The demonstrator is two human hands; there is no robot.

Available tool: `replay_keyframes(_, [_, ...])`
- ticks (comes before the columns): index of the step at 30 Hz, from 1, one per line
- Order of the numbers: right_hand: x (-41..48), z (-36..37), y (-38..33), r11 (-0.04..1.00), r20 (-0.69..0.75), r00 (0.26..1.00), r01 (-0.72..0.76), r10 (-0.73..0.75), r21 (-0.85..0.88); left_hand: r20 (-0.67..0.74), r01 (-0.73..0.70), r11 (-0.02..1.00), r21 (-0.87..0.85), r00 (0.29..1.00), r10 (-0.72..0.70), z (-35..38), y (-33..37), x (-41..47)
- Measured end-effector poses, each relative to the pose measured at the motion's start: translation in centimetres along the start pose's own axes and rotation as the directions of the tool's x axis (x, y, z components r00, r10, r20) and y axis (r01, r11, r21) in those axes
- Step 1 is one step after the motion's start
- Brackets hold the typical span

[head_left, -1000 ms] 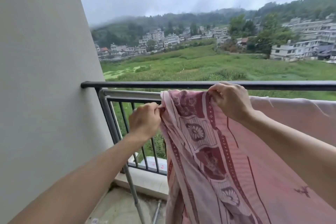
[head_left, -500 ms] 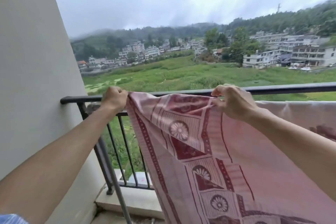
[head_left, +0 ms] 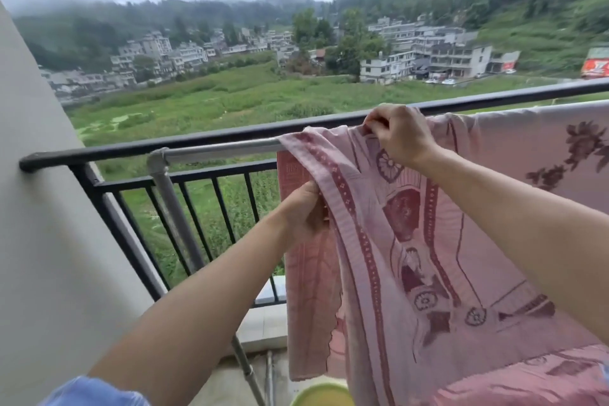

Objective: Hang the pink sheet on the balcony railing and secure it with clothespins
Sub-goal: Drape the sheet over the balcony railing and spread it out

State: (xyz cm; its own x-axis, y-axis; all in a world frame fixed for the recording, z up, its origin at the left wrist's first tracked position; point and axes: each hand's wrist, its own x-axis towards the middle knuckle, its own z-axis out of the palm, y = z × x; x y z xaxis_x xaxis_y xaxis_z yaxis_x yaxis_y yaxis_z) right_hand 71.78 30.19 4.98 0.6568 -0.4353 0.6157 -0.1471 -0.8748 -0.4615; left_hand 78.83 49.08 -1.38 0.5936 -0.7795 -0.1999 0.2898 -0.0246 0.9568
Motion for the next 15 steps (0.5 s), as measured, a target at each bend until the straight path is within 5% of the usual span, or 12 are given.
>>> replay_keyframes(6, [-0.9,-3.5,1.1,0.973,-0.233,0.946,-0.209,0.226,0.095,-0.079,-0.244,0.964,0.108,0.964,0.253,-1.7,2.7,-3.1])
replay_keyframes(9, [-0.2,-5.8,1.5,0.946,-0.307,0.902,-0.246,0.304,0.212,-0.174,-0.394,0.917,-0.056,0.909,0.380,-4.0,6.8,-5.4])
replay_keyframes(13, [-0.6,-6.3,-1.5,0.967,-0.323,0.934,-0.073,0.152,0.245,-0.290,-0.495,0.863,-0.102,0.845,0.450,-6.8,12.7,-8.0])
replay_keyframes(15, [-2.4,-5.0,-2.6,0.978,-0.264,0.962,-0.010,0.066,0.207,-0.233,-0.440,0.882,-0.165,0.887,0.399,-8.4,13.6,-9.1])
